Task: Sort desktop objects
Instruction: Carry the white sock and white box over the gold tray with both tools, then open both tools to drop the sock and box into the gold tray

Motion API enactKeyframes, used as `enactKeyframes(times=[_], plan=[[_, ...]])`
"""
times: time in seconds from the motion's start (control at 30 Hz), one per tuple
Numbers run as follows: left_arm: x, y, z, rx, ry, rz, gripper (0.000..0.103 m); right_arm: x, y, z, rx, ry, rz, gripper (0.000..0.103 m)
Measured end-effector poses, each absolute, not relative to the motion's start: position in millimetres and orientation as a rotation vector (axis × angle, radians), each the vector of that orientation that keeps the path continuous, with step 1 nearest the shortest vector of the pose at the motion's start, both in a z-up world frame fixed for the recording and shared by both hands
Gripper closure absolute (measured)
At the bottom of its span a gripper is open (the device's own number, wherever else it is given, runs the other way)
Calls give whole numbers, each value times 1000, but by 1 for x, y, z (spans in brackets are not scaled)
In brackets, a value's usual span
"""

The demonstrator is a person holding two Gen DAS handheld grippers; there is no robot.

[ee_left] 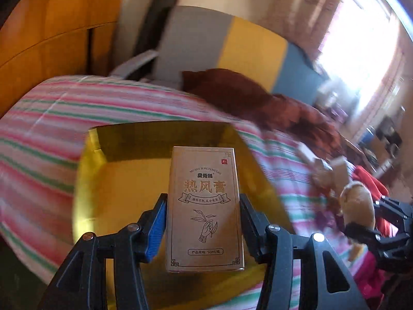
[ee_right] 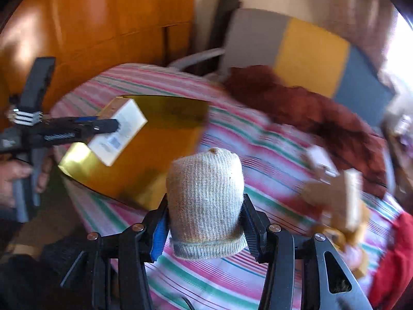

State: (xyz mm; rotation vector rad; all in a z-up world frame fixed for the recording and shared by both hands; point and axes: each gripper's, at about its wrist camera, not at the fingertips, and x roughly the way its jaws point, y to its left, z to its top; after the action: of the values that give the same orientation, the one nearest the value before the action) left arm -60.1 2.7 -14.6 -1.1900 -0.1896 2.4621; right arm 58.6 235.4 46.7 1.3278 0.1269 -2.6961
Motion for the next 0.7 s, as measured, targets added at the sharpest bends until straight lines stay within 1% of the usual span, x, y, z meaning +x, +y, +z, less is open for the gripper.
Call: enactKeyframes(times=[0.13,0.3,0.43,0.47,0.5,0.53,0.57,0.6,0.63,0.7], plan=[[-79,-28,-27,-1261,-250,2523,50,17,195,34,1345,42,-2524,52],[-111,-41,-34,-1296,-238,2594,50,-37,162,13,1444,-50,-2411,52],[-140,-48,-36,-1294,-228,2698,49,-85,143,1,1499,-75,-2426,51],[-149,-51,-39,-1319,-233,2719,49,-96,140,1,1494,-122,-2439,49],[-155,-55,-41,-1346,-249,2725,46,-106,140,2,1472,-187,-2452,46],[-159,-58,-42,-1359,-259,2717,40,-118,140,3,1421,-285,-2458,32],[-160,-62,-41,-1344,-275,2711,38,-125,141,3,1406,-344,-2454,25],[-158,-65,-41,-1323,-283,2721,33,-132,142,1,1403,-408,-2450,20],[-155,-71,-40,-1305,-292,2741,29,-135,143,0,1398,-436,-2444,20],[-151,-79,-39,-1306,-331,2743,28,-136,142,-2,1381,-480,-2427,21]])
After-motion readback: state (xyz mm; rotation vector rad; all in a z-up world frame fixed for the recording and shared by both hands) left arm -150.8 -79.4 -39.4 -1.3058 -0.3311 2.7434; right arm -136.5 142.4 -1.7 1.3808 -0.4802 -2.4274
